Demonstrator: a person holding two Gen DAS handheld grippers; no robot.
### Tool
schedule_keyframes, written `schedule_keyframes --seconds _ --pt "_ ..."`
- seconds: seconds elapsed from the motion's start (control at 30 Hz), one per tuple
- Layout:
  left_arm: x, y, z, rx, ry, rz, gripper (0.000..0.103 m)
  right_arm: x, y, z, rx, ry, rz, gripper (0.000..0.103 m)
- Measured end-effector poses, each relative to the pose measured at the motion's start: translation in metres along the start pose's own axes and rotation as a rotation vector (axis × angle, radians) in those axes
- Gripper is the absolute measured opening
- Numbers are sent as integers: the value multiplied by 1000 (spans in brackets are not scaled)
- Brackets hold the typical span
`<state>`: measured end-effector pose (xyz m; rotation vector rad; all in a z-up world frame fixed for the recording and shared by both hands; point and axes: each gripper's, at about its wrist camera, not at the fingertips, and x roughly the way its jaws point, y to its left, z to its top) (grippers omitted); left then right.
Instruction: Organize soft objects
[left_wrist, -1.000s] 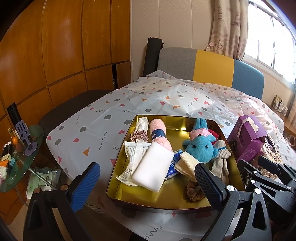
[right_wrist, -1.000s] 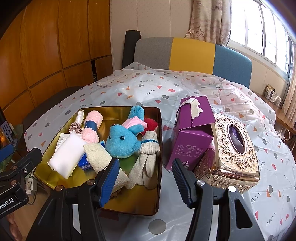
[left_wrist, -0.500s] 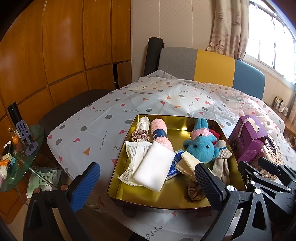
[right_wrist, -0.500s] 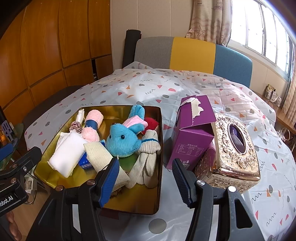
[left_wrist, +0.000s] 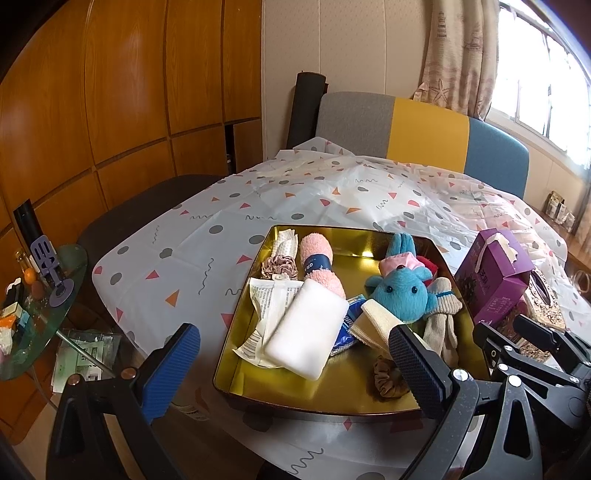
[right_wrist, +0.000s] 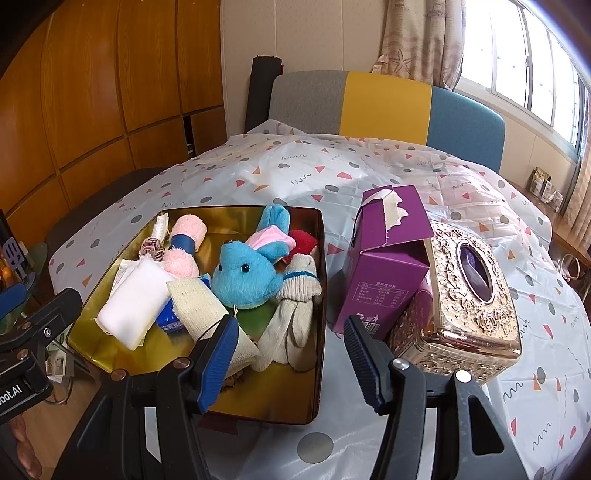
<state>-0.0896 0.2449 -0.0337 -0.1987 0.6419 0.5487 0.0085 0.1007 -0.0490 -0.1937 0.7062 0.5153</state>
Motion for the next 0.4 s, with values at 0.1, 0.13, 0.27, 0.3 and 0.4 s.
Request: schedule_keyframes --seconds 0.1,0.13,0.27,0.3,0.4 --pt "0 0 -1 0 3 -2 103 0 0 0 0 2 0 60" --pt "0 0 -2 -5 0 -6 103 0 0 -1 0 3 1 60" --pt "2 3 -3 -15 5 -8 94 1 0 -1 -1 5 3 60" --pt "2 3 -4 -9 3 -3 94 0 0 -2 0 2 4 60" --pt "3 4 -3 -17 11 -15 96 -6 -5 -1 21 -28 6 60"
